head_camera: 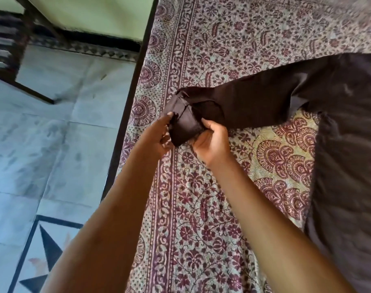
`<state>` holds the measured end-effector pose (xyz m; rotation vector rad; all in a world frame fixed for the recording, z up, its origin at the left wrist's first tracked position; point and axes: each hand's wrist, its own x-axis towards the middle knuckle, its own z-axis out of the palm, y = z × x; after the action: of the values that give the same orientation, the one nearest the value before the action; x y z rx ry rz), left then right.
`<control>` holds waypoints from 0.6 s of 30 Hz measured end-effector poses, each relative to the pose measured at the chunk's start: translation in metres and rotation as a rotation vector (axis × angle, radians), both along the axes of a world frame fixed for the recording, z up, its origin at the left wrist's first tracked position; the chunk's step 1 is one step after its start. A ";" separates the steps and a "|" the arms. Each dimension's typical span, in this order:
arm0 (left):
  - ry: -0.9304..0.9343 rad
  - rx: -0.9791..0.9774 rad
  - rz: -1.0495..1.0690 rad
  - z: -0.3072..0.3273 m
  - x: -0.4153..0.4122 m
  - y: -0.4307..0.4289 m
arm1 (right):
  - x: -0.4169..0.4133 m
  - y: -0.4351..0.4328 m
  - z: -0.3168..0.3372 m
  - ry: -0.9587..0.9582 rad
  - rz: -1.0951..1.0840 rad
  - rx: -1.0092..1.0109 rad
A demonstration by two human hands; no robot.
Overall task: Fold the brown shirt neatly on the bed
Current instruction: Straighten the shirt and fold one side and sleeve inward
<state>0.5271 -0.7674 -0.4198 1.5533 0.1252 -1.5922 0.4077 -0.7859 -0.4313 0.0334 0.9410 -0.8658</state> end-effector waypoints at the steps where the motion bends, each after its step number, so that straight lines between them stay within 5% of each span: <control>1: -0.041 -0.104 0.045 0.001 0.010 -0.005 | 0.004 -0.008 0.005 0.024 0.004 -0.016; 6: -0.361 -0.517 0.047 0.008 0.057 -0.048 | 0.021 -0.052 0.018 0.212 0.135 -0.065; 10: -0.701 -0.373 0.090 -0.005 0.088 -0.086 | 0.025 -0.073 0.014 0.462 0.464 -0.134; 18: -0.983 -0.206 -0.231 -0.058 0.098 -0.103 | -0.039 -0.080 -0.013 1.238 0.412 -0.592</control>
<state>0.6250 -0.8702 -0.4775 2.0456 -0.7492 -0.8039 0.3690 -0.8662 -0.4438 -1.2891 1.6904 -0.6993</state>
